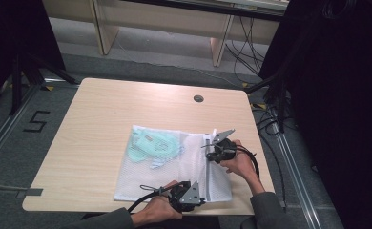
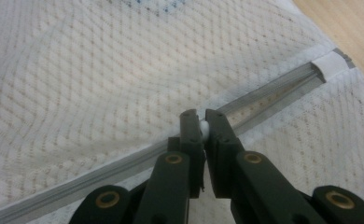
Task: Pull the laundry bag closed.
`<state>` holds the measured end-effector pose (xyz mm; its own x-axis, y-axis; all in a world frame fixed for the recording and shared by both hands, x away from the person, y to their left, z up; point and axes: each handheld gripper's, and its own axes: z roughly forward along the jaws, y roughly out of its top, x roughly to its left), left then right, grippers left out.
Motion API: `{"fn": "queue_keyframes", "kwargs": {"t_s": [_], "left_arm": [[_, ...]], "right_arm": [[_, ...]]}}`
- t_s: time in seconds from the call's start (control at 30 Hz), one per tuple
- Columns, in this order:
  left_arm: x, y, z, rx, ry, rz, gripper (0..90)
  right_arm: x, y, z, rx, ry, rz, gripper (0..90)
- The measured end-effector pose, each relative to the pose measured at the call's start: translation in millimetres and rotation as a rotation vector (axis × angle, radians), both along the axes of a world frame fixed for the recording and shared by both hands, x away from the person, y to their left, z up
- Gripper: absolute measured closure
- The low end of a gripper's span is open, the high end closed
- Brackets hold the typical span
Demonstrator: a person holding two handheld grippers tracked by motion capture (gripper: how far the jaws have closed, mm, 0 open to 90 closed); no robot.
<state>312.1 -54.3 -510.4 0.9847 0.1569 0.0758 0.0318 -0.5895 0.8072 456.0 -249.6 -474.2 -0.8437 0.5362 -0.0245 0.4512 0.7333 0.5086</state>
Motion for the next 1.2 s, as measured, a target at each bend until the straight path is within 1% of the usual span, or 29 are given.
{"fn": "queue_keyframes", "kwargs": {"t_s": [0.07,0.1,0.13,0.17,0.2,0.23,0.27,0.33,0.4,0.43,0.47,0.5,0.53,0.57,0.63,0.7,0.73,0.77,0.83,0.87,0.9,0.93,0.97,1.0,1.03,1.07,1.13,1.17,1.2], "left_arm": [[0.3,-0.1,-0.3,-0.005,0.018,0.006,88.4],[0.6,0.1,0.2,-0.008,0.024,0.004,88.3],[1.2,0.7,0.9,-0.003,0.018,0.003,88.4],[1.1,0.7,0.9,-0.009,0.016,0.009,88.3],[1.2,0.8,1.0,-0.012,0.027,0.010,88.4],[1.2,0.7,1.0,-0.012,0.028,0.010,88.4],[1.1,0.6,0.9,-0.009,0.022,0.008,88.4],[0.3,0.2,0.2,-0.003,0.029,-0.001,88.4],[-1.1,-0.7,-0.6,-0.003,0.030,-0.004,88.4],[-1.3,-1.0,-0.7,-0.005,0.028,-0.004,88.4],[-1.3,-1.3,-0.7,-0.006,0.028,-0.005,88.4],[-1.0,-1.3,-0.5,-0.006,0.025,-0.007,88.4],[-1.3,-1.4,-0.5,-0.007,0.029,-0.004,88.4],[-1.2,-1.3,-0.5,-0.008,0.029,-0.003,88.4],[-1.4,-0.8,-0.1,-0.005,0.035,-0.005,88.4],[-1.5,-0.6,0.4,-0.003,0.036,-0.005,88.4],[-1.6,-0.6,0.7,-0.003,0.034,-0.005,88.4],[-1.6,-0.6,1.2,-0.003,0.030,-0.006,88.4],[-1.7,-0.8,1.6,-0.004,0.029,-0.008,88.5],[-2.0,-1.0,1.4,-0.005,0.034,-0.006,88.5],[-2.0,-1.0,1.4,-0.004,0.031,-0.005,88.4],[-2.0,-0.8,1.4,-0.004,0.033,-0.004,88.5],[-1.8,-0.6,1.5,-0.007,0.033,0.000,88.5],[-1.8,-0.3,1.6,-0.009,0.039,0.002,88.5],[-1.7,0.0,2.3,-0.009,0.044,-0.002,88.5],[-1.9,-0.1,2.4,-0.010,0.045,-0.002,88.5],[-1.3,-0.2,2.9,-0.004,0.043,-0.003,88.5],[-2.1,-0.8,2.4,-0.012,0.046,0.001,88.5],[-2.0,-0.8,2.2,-0.011,0.040,0.001,88.5]], "right_arm": [[2.6,-1.2,-0.5,0.014,-0.007,0.007,86.7],[2.7,-1.0,-0.5,0.009,-0.013,0.001,86.7],[2.3,0.3,-2.1,0.022,-0.013,-0.006,86.7],[3.3,-0.5,-0.5,0.010,-0.012,0.000,86.7],[4.9,-1.3,-0.2,0.014,-0.017,0.009,86.7],[5.8,-1.2,-1.4,0.029,-0.028,0.002,86.7],[6.1,-1.4,-0.3,0.013,-0.017,0.002,86.7],[8.9,-2.8,-1.2,0.023,-0.032,-0.008,86.7],[10.2,-2.7,-1.2,0.023,-0.032,-0.022,86.7],[12.3,-3.0,-1.1,0.021,-0.046,-0.011,86.7],[13.0,-3.4,-0.4,0.021,-0.036,-0.017,86.7],[14.5,-2.9,-1.4,0.020,-0.040,-0.012,86.7],[14.6,-2.5,-1.4,0.020,-0.037,-0.029,86.7],[17.6,-3.4,-2.1,0.017,-0.050,-0.006,86.7],[19.6,-3.2,-2.3,0.016,-0.047,-0.024,86.7],[22.2,-3.4,-1.7,0.022,-0.043,-0.026,86.7],[24.0,-3.6,-2.2,0.021,-0.057,-0.024,86.7],[24.8,-3.4,-2.3,0.017,-0.047,-0.021,86.7],[26.6,-4.0,-2.3,0.016,-0.053,-0.029,86.7],[28.1,-3.2,-3.0,0.019,-0.062,-0.021,86.7],[28.8,-3.7,-1.5,0.017,-0.053,-0.042,86.7],[30.7,-4.0,-2.0,0.020,-0.060,-0.026,86.7],[31.6,-3.6,-2.2,0.026,-0.052,-0.031,86.7],[32.9,-3.1,-1.7,0.013,-0.071,-0.027,86.7],[31.1,-1.1,-1.6,0.013,-0.059,-0.045,86.7],[33.3,-1.8,-0.6,0.004,-0.075,-0.030,86.7],[34.7,-1.1,0.2,0.009,-0.064,-0.044,86.7],[36.4,-1.4,0.0,0.009,-0.081,-0.038,86.7],[37.1,-1.8,0.0,0.010,-0.076,-0.042,86.7]]}}
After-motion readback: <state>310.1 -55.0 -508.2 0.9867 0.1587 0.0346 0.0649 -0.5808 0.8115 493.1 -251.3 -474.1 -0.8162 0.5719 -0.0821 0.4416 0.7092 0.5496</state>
